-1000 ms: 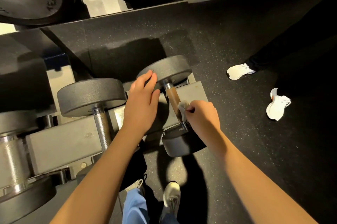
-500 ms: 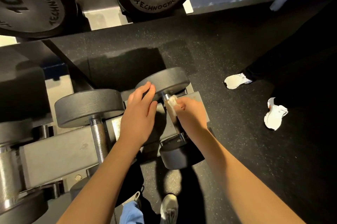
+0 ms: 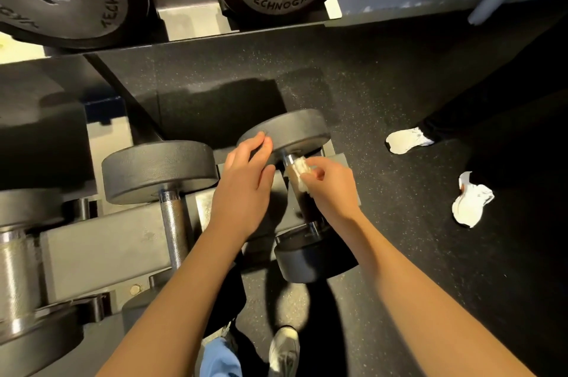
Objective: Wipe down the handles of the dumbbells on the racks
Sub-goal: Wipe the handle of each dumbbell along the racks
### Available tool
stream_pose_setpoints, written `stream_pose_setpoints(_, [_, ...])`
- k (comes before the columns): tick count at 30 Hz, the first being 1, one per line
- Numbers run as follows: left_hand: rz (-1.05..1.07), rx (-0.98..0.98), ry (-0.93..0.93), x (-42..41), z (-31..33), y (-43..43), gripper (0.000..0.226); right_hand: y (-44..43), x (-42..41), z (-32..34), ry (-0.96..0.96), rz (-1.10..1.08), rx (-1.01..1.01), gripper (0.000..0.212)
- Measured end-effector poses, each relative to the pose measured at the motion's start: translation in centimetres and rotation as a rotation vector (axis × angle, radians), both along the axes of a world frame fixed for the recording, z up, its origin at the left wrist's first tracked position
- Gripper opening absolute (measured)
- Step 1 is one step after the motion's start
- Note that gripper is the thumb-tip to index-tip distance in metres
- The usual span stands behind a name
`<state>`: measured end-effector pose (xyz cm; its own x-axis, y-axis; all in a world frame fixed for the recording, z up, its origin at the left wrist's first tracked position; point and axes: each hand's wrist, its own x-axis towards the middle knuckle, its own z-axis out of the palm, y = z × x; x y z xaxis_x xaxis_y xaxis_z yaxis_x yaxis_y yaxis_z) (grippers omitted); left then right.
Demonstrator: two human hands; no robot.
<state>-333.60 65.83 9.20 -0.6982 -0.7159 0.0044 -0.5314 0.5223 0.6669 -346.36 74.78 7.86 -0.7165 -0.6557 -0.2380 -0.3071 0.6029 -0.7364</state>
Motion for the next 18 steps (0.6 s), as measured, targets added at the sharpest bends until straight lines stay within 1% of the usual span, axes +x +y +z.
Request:
stream_pose_setpoints(1, [-0.001, 0.000, 0.001, 0.0, 0.0, 0.0, 0.049, 0.5, -0.1, -0.2, -0.008, 0.006, 0.011, 0.014])
stream_pose_setpoints(3, [0.000, 0.001, -0.003, 0.0, 0.0, 0.1, 0.049, 1.6, -0.5, -0.4, 0.003, 0.036, 0.113, 0.008])
stream_pose_setpoints(6, [0.002, 0.003, 0.000, 0.0, -0.2, 0.1, 0.050, 2.7, -0.5, -0.5, 0.036, 0.080, 0.245, 0.015])
stream_pose_setpoints(9, [0.004, 0.006, 0.006, 0.0, -0.4, 0.0, 0.050, 2.1, -0.4, -0.4, 0.067, 0.060, 0.191, 0.012])
stream_pose_setpoints(13, [-0.007, -0.004, 0.006, 0.1, -0.4, -0.1, 0.051, -0.1, -0.4, -0.2, 0.120, 0.035, 0.078, 0.015])
stream_pose_setpoints(16, [-0.021, -0.017, -0.002, 0.2, -0.3, -0.2, 0.051, 0.1, 0.1, -0.3, 0.126, 0.031, 0.059, 0.018])
stream_pose_setpoints(18, [-0.025, -0.009, 0.002, 0.2, -0.4, -0.2, 0.052, 0.8, 0.6, -0.2, 0.114, 0.040, 0.108, 0.016])
